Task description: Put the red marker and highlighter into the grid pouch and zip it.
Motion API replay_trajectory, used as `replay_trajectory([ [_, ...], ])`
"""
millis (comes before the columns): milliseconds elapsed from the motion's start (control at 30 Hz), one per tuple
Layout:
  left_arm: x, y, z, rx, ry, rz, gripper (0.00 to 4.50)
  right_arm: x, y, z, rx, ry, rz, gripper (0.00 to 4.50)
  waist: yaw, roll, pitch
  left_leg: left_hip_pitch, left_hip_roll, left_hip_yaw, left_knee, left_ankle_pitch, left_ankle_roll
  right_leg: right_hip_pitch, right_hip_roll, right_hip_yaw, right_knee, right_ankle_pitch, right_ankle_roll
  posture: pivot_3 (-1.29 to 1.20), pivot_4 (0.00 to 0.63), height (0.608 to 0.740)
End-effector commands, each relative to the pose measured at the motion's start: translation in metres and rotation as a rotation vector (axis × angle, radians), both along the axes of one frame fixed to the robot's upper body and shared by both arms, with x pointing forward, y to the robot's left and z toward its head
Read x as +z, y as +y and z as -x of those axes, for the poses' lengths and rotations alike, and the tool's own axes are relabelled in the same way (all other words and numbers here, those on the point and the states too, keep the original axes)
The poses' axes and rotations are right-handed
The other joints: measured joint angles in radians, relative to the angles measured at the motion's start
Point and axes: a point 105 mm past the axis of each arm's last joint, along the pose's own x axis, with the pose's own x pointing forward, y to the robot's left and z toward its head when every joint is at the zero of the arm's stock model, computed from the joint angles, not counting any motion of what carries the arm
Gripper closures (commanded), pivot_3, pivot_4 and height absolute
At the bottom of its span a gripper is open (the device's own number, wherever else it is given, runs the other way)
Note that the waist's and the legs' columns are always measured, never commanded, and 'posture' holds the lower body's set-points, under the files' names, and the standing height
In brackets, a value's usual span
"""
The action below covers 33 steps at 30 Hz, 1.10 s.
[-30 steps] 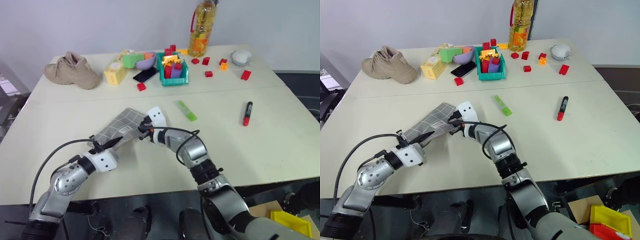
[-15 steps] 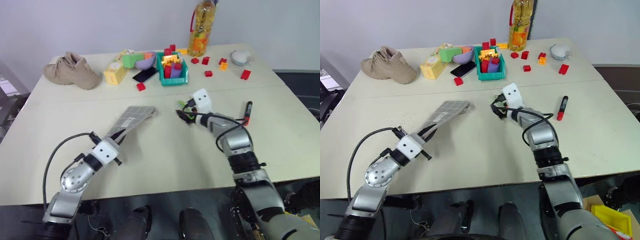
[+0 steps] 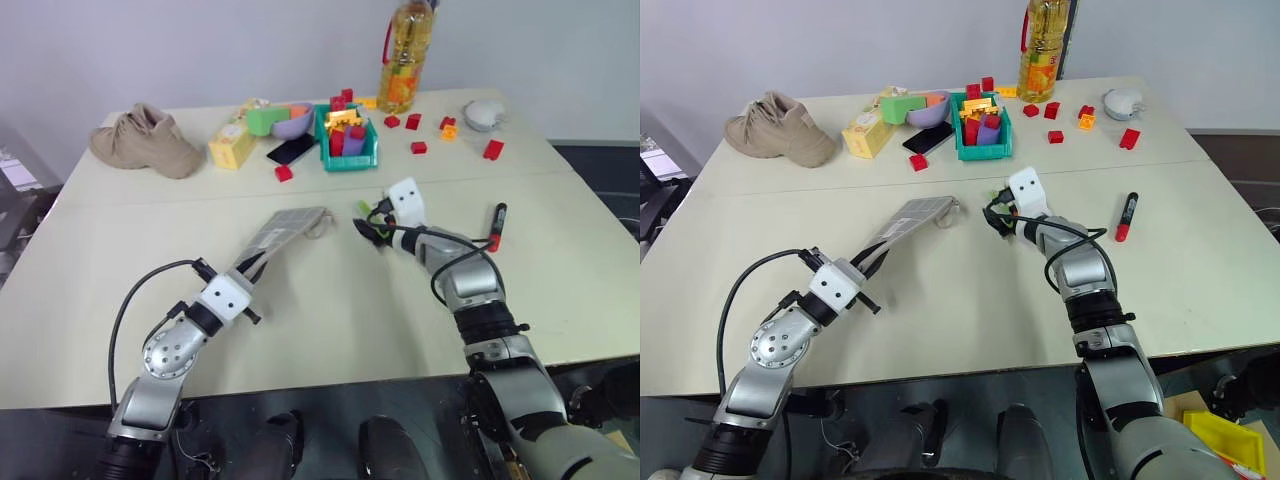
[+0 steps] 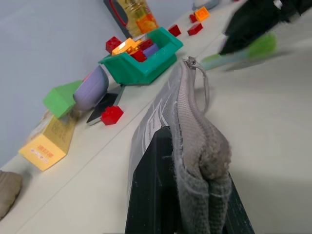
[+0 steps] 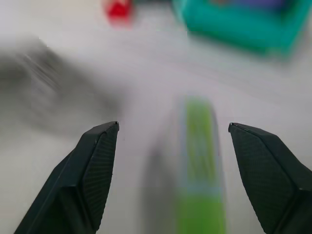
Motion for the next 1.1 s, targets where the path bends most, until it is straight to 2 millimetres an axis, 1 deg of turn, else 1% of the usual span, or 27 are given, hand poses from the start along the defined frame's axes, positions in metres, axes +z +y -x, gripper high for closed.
replay_trajectory([
  [33,0.016,-0.003,0.001,-0.019,-0.052,0.023,4.50,0.023,0.025,0.015,0.144,-0.071,-0.017,0.78,0.000,0.000,0.000,0.000,0.000,0.000,0.000,0.000,0.000,0.000,0.000,0.000,0.000,0.000,0.000,0.00,0.150,0.740],
  [133,0.018,-0.006,0.001,-0.039,-0.056,0.027,4.50,0.020,0.036,0.021,0.187,-0.057,-0.016,0.78,0.001,0.000,0.000,0.000,0.000,0.000,0.000,0.000,0.000,0.000,0.000,0.000,0.000,0.000,0.000,0.00,0.150,0.740],
  [267,0.019,-0.012,0.003,-0.066,-0.058,0.035,4.50,0.015,0.044,0.020,0.185,-0.031,-0.022,0.78,0.001,0.000,0.000,0.000,0.000,0.000,0.000,0.000,0.000,0.000,0.000,0.000,0.000,0.000,0.000,0.00,0.150,0.740],
  [367,0.020,-0.015,0.004,-0.074,-0.059,0.039,4.50,0.010,0.046,0.017,0.169,-0.013,-0.022,0.78,0.003,0.000,0.000,0.000,0.000,0.000,0.000,0.000,0.000,0.000,0.000,0.000,0.000,0.000,0.000,0.00,0.150,0.740],
  [400,0.020,-0.016,0.004,-0.075,-0.058,0.039,4.50,0.009,0.046,0.017,0.165,-0.011,-0.025,1.30,0.002,0.000,0.000,0.000,0.000,0.000,0.000,0.000,0.000,0.000,0.000,0.000,0.000,0.000,0.000,0.00,0.150,0.740],
  [433,0.019,-0.016,0.005,-0.076,-0.057,0.040,4.50,0.009,0.047,0.017,0.166,-0.006,-0.030,1.65,0.002,0.000,0.000,0.000,0.000,0.000,0.000,0.000,0.000,0.000,0.000,0.000,0.000,0.000,0.000,0.00,0.150,0.740],
  [600,0.018,-0.017,0.005,-0.073,-0.053,0.041,4.50,0.010,0.051,0.020,0.185,-0.003,-0.034,4.15,0.002,0.000,0.000,0.000,0.000,0.000,0.000,0.000,0.000,0.000,0.000,0.000,0.000,0.000,0.000,0.00,0.150,0.740],
  [633,0.018,-0.017,0.005,-0.072,-0.053,0.041,4.50,0.010,0.051,0.020,0.187,-0.004,-0.033,4.47,0.002,0.000,0.000,0.000,0.000,0.000,0.000,0.000,0.000,0.000,0.000,0.000,0.000,0.000,0.000,0.00,0.150,0.740],
  [733,0.017,-0.017,0.004,-0.067,-0.049,0.041,4.50,0.012,0.053,0.022,0.202,-0.019,-0.015,4.47,0.002,0.000,0.000,0.000,0.000,0.000,0.000,0.000,0.000,0.000,0.000,0.000,0.000,0.000,0.000,0.00,0.150,0.740],
  [833,0.014,-0.016,0.002,-0.054,-0.039,0.040,4.50,0.016,0.062,0.032,0.267,-0.063,0.043,4.47,0.002,0.000,0.000,0.000,0.000,0.000,0.000,0.000,0.000,0.000,0.000,0.000,0.000,0.000,0.000,0.00,0.150,0.740],
  [900,0.013,-0.017,0.000,-0.045,-0.031,0.048,4.50,0.018,0.075,0.047,0.368,-0.099,0.091,4.47,0.002,0.000,0.000,0.000,0.000,0.000,0.000,0.000,0.000,0.000,0.000,0.000,0.000,0.000,0.000,0.00,0.150,0.740],
  [1000,0.012,-0.022,-0.006,-0.031,-0.024,0.068,4.50,0.023,0.101,0.082,0.572,-0.163,0.174,4.47,0.002,0.000,0.000,0.000,0.000,0.000,0.000,0.000,0.000,0.000,0.000,0.000,0.000,0.000,0.000,0.00,0.150,0.740],
  [1033,0.013,-0.024,-0.007,-0.028,-0.023,0.079,4.50,0.023,0.107,0.090,0.617,-0.174,0.196,4.47,0.003,0.000,0.000,0.000,0.000,0.000,0.001,0.000,0.000,0.000,0.000,0.000,0.000,0.000,0.000,0.00,0.150,0.740],
  [1100,0.013,-0.025,-0.009,-0.022,-0.021,0.091,4.50,0.023,0.112,0.099,0.663,-0.180,0.216,4.47,0.002,0.000,0.000,0.000,0.000,-0.001,0.001,0.000,0.000,0.000,0.000,-0.001,0.000,0.000,0.000,0.00,0.150,0.740],
])
